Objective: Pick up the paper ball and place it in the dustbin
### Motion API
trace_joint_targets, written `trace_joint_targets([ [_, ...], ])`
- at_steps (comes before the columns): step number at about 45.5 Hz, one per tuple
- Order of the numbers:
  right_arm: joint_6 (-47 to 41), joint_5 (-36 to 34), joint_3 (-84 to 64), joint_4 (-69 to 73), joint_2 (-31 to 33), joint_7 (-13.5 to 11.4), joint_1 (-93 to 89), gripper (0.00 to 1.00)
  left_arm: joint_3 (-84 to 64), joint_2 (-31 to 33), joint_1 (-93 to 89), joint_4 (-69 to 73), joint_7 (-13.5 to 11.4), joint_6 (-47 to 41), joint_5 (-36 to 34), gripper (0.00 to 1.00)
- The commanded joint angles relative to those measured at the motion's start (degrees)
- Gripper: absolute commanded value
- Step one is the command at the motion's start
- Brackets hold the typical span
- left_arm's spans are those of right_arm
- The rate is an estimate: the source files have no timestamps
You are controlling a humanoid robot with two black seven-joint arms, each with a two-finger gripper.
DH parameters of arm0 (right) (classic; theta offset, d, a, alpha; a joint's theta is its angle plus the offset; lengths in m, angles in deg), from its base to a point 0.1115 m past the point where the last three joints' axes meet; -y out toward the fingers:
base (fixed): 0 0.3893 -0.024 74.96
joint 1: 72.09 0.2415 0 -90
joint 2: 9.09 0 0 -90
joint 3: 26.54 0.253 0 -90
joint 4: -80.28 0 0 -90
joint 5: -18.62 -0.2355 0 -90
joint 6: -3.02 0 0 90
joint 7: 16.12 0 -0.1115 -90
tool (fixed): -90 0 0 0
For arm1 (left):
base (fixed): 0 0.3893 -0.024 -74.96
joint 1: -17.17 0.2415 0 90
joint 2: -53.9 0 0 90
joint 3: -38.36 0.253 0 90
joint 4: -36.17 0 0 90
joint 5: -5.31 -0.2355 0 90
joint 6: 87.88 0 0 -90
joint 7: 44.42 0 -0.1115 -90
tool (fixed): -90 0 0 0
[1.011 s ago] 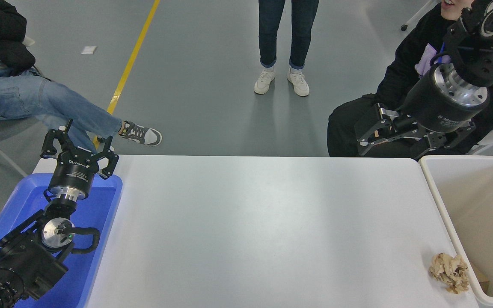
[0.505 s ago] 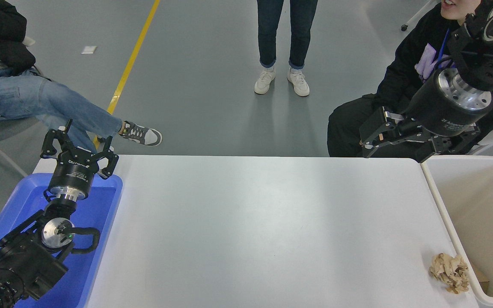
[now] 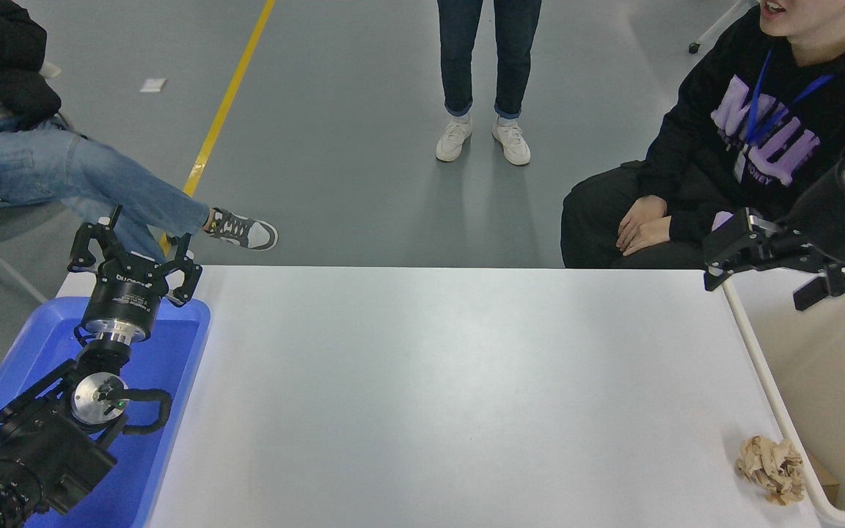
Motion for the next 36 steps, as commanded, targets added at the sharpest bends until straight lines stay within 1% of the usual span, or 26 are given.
trace_joint_targets([
  [1, 16.0, 9.0, -0.7, -0.9, 7.9, 0.0, -12.6, 1.00, 0.0, 0.0, 0.0, 0.1, -0.1, 0.0, 0.0, 0.98],
  [5, 22.0, 11.6, 0.0, -2.3, 7.9, 0.0, -18.9, 1.00, 0.0, -0.1, 0.0, 0.0, -0.1, 0.0, 0.0, 0.98],
  [11, 26.1, 13.3, 4.1, -6.0, 7.9, 0.1, -28.0, 1.00, 0.0, -0.1, 0.0, 0.1, -0.1, 0.0, 0.0, 0.98],
  [21, 27.0, 14.8, 13.6, -9.4, 8.9, 0.0, -39.8, 1.00, -0.1, 0.0, 0.0, 0.0, -0.1, -0.1, 0.0, 0.98],
  [36, 27.9, 14.5, 17.5, -11.2, 8.2, 0.0, -46.3, 0.98, -0.1, 0.0, 0.0, 0.1, -0.1, -0.1, 0.0, 0.98],
])
